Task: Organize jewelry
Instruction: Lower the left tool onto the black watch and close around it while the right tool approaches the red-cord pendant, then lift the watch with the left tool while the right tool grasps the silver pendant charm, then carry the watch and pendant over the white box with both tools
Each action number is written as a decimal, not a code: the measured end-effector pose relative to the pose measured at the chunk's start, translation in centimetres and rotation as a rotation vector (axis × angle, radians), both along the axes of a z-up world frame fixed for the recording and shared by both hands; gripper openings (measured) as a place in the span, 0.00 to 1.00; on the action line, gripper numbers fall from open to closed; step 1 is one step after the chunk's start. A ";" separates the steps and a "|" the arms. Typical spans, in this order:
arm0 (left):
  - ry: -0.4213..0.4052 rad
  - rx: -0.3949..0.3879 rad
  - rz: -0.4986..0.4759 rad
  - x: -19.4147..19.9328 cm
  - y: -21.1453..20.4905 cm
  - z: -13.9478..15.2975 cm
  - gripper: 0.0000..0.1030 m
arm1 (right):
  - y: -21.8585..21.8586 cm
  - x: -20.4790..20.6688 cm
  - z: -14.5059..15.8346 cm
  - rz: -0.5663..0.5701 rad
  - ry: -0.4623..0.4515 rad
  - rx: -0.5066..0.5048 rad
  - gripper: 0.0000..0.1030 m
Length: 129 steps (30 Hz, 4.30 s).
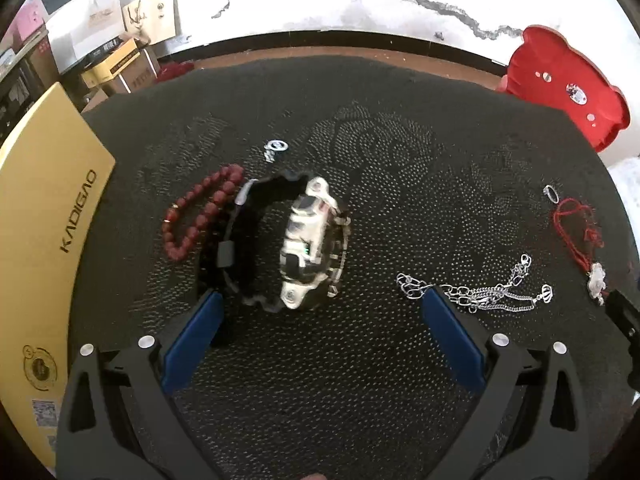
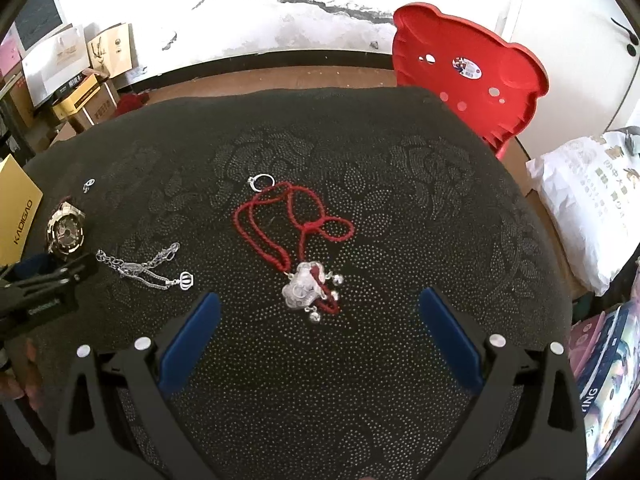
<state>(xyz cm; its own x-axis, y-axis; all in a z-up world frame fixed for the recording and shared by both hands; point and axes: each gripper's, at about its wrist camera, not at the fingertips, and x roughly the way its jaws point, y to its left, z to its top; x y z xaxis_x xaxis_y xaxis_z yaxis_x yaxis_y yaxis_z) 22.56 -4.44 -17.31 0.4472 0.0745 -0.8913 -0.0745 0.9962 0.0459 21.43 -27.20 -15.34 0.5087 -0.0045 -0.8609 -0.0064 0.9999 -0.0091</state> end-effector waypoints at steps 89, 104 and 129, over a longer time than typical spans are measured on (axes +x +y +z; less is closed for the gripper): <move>-0.100 -0.025 -0.049 -7.5 4.5 11.9 0.54 | 5.4 -6.2 9.7 0.088 -0.082 0.005 0.27; -0.114 -0.027 -0.013 -15.6 9.9 18.6 0.54 | 14.3 -13.0 18.3 0.190 -0.139 -0.005 0.27; -0.189 0.015 0.233 -21.5 28.2 27.1 0.54 | 38.6 -14.3 29.3 0.488 -0.237 0.029 0.27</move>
